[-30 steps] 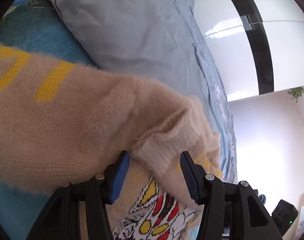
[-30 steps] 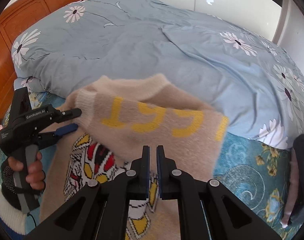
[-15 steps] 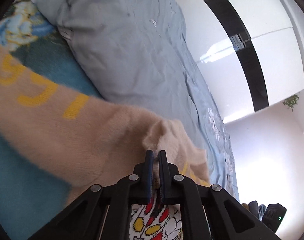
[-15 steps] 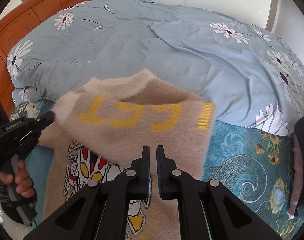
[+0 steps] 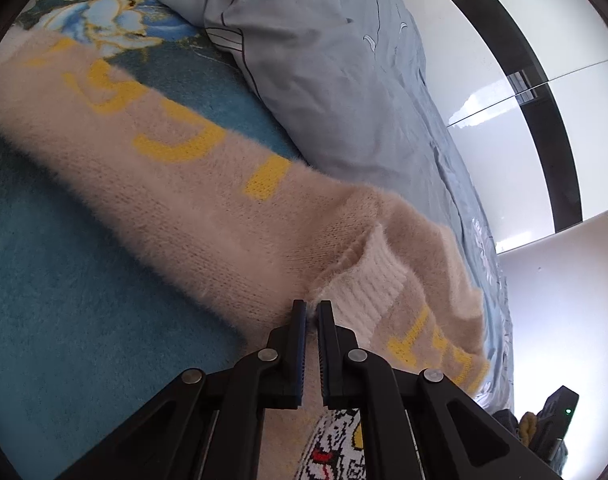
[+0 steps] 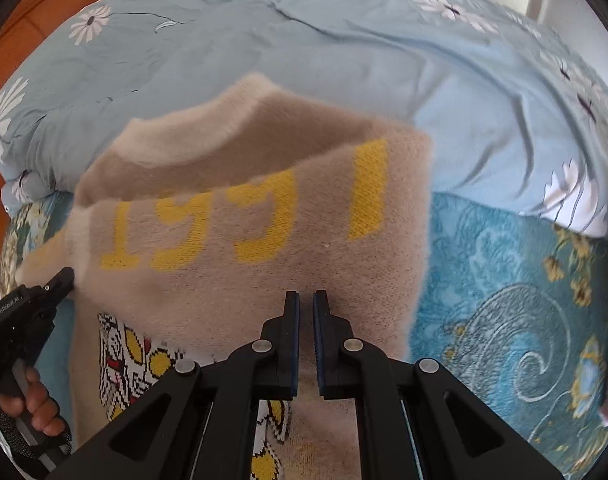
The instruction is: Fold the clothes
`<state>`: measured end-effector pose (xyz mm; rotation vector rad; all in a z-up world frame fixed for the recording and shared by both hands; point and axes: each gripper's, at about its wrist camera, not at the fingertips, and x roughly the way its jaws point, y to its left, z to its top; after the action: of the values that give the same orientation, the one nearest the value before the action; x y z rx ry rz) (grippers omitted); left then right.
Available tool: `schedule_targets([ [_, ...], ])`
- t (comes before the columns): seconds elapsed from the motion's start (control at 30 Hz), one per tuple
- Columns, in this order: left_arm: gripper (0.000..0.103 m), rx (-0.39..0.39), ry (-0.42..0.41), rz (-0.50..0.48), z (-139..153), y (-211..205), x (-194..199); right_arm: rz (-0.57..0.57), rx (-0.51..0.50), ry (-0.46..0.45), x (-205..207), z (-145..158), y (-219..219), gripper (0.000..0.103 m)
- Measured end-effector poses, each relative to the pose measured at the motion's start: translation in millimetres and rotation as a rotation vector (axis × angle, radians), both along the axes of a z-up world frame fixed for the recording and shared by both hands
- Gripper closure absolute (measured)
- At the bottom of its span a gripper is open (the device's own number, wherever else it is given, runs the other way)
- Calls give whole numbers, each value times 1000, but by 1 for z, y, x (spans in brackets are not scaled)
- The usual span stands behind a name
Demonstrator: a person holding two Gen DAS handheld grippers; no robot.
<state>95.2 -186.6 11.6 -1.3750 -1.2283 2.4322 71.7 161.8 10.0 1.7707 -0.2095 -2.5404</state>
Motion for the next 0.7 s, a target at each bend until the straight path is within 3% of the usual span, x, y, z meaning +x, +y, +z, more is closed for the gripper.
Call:
schedule_targets([
  [0.3, 93, 42, 28, 16, 24, -29, 12, -6, -7, -23, -8, -8, 0, 97],
  [0.37, 81, 45, 42, 64, 33, -49, 22, -11, -7, -22, -7, -6, 0, 97],
  [0.43, 52, 51, 44, 141, 39, -74, 34, -14, -6, -13, -6, -2, -2, 96],
  [0.5, 44, 35, 13, 245, 38, -107, 49, -15, -5, 2, -4, 3, -4, 86],
  [0.57, 43, 39, -20, 319, 29, -137, 61, -8, 5, 30, -1, 10, -8, 56],
  [0.63, 43, 58, -57, 382, 16, -156, 63, 12, 5, 49, 2, 15, -13, 49],
  [0.7, 43, 77, -71, 435, 6, -177, 71, 31, 6, 69, 5, 21, -17, 49],
])
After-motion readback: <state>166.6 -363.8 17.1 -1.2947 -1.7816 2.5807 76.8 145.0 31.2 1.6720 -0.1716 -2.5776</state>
